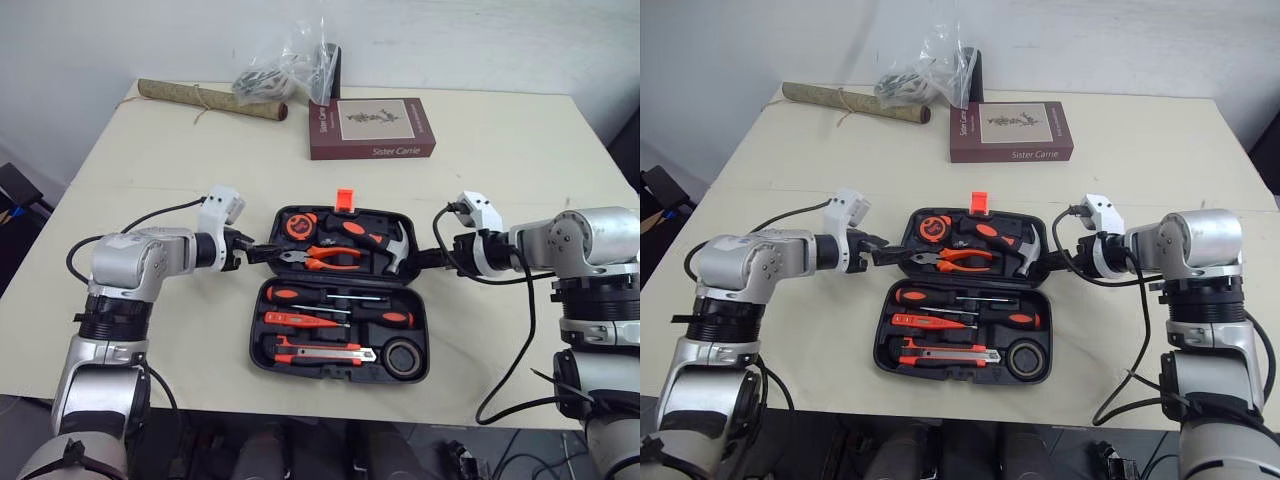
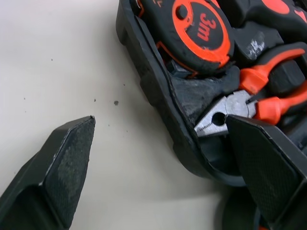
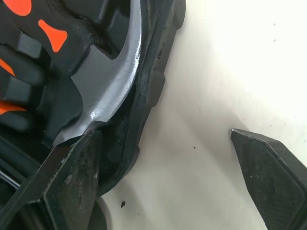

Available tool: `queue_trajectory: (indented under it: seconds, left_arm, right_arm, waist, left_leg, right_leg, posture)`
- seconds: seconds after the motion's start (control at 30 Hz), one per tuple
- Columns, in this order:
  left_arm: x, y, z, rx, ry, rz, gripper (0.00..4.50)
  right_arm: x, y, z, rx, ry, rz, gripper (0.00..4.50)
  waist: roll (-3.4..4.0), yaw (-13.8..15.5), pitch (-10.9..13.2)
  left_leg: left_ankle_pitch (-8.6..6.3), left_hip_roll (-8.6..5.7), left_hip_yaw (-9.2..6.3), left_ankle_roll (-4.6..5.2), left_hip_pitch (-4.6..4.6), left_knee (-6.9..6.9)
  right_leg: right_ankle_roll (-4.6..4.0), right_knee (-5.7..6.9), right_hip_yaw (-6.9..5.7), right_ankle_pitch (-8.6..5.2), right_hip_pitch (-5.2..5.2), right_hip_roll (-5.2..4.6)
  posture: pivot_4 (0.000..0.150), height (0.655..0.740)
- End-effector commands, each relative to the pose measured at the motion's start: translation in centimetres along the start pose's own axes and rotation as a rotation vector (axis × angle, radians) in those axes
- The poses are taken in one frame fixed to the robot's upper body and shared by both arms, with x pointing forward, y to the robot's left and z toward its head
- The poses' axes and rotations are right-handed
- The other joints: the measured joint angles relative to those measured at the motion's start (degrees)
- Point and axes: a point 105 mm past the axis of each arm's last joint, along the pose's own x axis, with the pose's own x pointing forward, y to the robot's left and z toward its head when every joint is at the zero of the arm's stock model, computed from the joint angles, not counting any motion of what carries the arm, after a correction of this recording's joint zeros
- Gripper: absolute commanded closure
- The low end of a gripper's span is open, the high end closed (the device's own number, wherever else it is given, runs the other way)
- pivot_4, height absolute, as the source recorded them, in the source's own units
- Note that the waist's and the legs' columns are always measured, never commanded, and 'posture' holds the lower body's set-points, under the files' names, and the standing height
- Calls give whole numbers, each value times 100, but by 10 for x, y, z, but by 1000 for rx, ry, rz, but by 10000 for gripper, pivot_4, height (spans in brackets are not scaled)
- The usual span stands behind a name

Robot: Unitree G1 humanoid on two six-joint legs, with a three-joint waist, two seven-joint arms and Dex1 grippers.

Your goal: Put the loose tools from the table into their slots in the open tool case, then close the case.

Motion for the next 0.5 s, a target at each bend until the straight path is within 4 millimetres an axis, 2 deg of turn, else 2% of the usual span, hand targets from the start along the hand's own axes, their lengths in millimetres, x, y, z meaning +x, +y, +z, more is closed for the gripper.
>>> queue_trajectory:
  seconds: [0.03, 0.1, 0.17, 0.2, 0.23, 0.33, 0.43, 0.5]
  left_arm:
    - [-1, -2, 8, 23, -16, 9, 341]
    - [1, -1, 6, 20, -11, 12, 0]
    - [3, -3, 3, 18, 3, 5, 5418]
    - [4, -5, 1, 16, 13, -2, 8633]
    - [5, -7, 0, 13, 20, -12, 13648]
    - [9, -13, -4, -7, 31, -48, 26690]
    - [13, -15, -7, -15, 20, -65, 40153]
    - [13, -14, -4, -6, -33, -68, 44769]
  right_arm:
    - [1, -3, -2, 0, 12, -33, 2908]
    - [2, -5, -4, 11, 15, -41, 8982]
    - [4, -5, -6, 33, 21, -34, 19012]
    - [5, -4, -7, 45, 23, -30, 24410]
    - [6, -3, -9, 58, 26, -23, 30068]
    - [11, -1, -12, 96, 20, -1, 44026]
    - [15, 1, -7, 96, -59, 22, 45000]
    - [14, 7, 1, 74, -152, 60, 45000]
  waist:
    - [0, 1, 0]
    - [0, 1, 0]
    - [-4, 0, -3]
    - [-6, 1, -4]
    - [-11, 1, -7]
    - [-34, 1, -21]
    - [-44, 14, -43]
    - [-60, 10, -67]
  left_leg:
    - [0, 0, 0, 0, 0, 0]
    - [0, 0, 0, 0, 0, 0]
    - [0, 0, -1, 0, 1, -1]
    - [0, 0, -1, 0, 6, -1]
    - [0, 0, -1, 0, 9, 0]
    - [0, 0, -1, 0, 23, 2]
    - [0, 0, -4, 0, 31, 1]
    - [0, 0, -6, 0, 39, 0]
  right_leg:
    - [0, 0, 0, 0, 0, 0]
    - [0, 1, 0, 0, 0, -1]
    - [0, 1, 0, 0, 0, 0]
    - [0, 2, 0, 0, 5, 0]
    - [0, 1, 0, 0, 9, 0]
    - [0, 1, 0, 0, 26, -2]
    - [0, 2, 1, 0, 33, -3]
    - [0, 0, 1, 0, 41, -3]
  posture:
    - [1500, 7400]
    - [1500, 7400]
    - [1500, 7400]
    - [1500, 7400]
    - [1500, 7400]
    - [1500, 7400]
    - [1500, 7400]
    - [1500, 7400]
